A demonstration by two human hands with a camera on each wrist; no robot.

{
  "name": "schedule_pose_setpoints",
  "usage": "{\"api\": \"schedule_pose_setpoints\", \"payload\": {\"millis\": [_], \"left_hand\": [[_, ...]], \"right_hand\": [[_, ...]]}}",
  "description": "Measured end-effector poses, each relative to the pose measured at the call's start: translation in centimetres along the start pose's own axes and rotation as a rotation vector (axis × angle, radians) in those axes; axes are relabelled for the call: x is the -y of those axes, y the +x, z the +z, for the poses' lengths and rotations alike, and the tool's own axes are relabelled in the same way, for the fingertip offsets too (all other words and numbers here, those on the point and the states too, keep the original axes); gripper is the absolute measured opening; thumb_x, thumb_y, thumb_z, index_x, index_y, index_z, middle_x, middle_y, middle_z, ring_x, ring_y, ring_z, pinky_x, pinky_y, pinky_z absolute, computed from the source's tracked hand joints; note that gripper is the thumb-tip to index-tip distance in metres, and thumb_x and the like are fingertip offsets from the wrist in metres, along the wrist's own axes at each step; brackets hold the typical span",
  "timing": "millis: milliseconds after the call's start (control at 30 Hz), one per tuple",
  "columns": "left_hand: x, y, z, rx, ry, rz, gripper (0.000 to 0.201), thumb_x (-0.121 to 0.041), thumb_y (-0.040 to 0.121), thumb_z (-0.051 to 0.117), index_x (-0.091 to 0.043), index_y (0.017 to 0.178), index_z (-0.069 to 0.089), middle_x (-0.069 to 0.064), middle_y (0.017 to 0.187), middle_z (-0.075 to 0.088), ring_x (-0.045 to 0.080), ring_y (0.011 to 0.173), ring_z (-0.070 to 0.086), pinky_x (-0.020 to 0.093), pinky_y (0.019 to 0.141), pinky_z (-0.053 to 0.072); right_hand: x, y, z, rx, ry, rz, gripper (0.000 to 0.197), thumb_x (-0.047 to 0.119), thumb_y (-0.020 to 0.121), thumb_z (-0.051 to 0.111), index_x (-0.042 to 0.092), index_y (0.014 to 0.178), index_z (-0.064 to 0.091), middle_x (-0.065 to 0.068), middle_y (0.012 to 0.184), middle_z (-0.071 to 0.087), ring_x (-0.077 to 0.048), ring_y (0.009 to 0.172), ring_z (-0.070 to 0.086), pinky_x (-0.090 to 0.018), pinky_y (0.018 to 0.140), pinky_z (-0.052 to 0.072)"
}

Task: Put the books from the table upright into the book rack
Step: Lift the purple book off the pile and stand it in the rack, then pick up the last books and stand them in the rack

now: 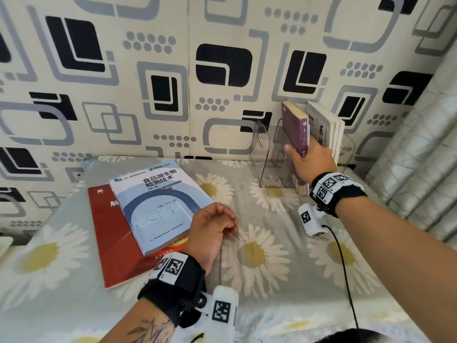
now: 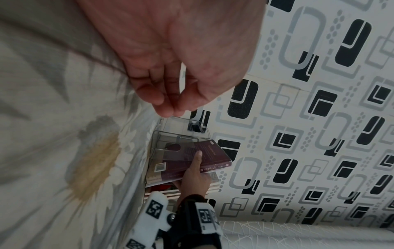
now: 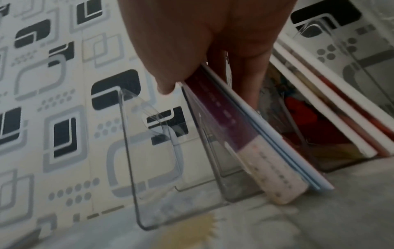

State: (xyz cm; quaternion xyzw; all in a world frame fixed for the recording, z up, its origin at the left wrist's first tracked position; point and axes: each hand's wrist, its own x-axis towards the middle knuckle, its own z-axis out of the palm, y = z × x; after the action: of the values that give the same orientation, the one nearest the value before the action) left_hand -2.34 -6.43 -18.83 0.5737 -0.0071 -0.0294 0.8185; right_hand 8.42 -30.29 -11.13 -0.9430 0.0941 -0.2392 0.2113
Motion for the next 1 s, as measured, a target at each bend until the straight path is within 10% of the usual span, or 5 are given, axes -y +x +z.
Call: {"api": "schedule_pose_setpoints", "payload": {"millis": [133,333,533,700,1000], "left_hand": [[-0.5,-0.7,0.1,-0.008,0.038,0.006,0.026,0.019,0.077,0.044,-0.003,0.068,0.057,0.01,0.061,0.059,0.016,0.049,0.054,0.021,0.047,0.042],[-2.3,-2.4,-0.7,0.0,0.173,0.181,0.033,0.014,0.077,0.05,-0.015,0.065,0.058,0.003,0.061,0.062,0.019,0.056,0.057,0.024,0.047,0.043],[-6.5,-2.8,-5.6,-0.452,0.414,0.352,0.022,-0.005,0.075,0.058,-0.024,0.065,0.057,-0.004,0.074,0.065,0.016,0.074,0.061,0.029,0.075,0.049],[-8.8,-2.4,-11.6,-0.767,0.654,-0.042,0.045,-0.036,0.06,0.06,-0.027,0.104,0.064,0.008,0.12,0.064,0.035,0.115,0.054,0.043,0.098,0.042],[-8.4,-2.2,-13.4,-0.669,0.301,-0.161,0.058,-0.026,0.047,0.063,0.003,0.097,0.067,0.011,0.08,0.06,0.031,0.074,0.057,0.031,0.062,0.04]], "right_hand": [[1.5,-1.3,-0.8,-0.104,0.185,0.115,0.087,0.048,0.079,0.072,0.007,0.143,0.03,-0.019,0.138,0.046,-0.038,0.124,0.048,-0.047,0.101,0.045],[8.3,-5.1,-1.8,-0.389,0.461,0.144,0.067,0.031,0.069,0.075,0.012,0.125,0.042,-0.011,0.127,0.046,-0.03,0.116,0.045,-0.046,0.101,0.042],[13.4,-9.6,2.8,0.346,0.655,0.289,0.051,0.031,0.079,0.071,0.019,0.123,0.048,-0.003,0.12,0.058,-0.019,0.095,0.059,-0.033,0.08,0.047],[15.5,-12.2,7.5,0.647,0.325,0.2,0.046,0.048,0.075,0.067,0.014,0.106,0.066,-0.005,0.1,0.066,-0.03,0.097,0.064,-0.029,0.076,0.049],[16.2,-13.3,9.7,0.657,0.085,0.09,0.09,0.077,0.047,0.063,0.027,0.121,0.057,-0.007,0.123,0.064,-0.033,0.111,0.058,-0.041,0.094,0.05]]}}
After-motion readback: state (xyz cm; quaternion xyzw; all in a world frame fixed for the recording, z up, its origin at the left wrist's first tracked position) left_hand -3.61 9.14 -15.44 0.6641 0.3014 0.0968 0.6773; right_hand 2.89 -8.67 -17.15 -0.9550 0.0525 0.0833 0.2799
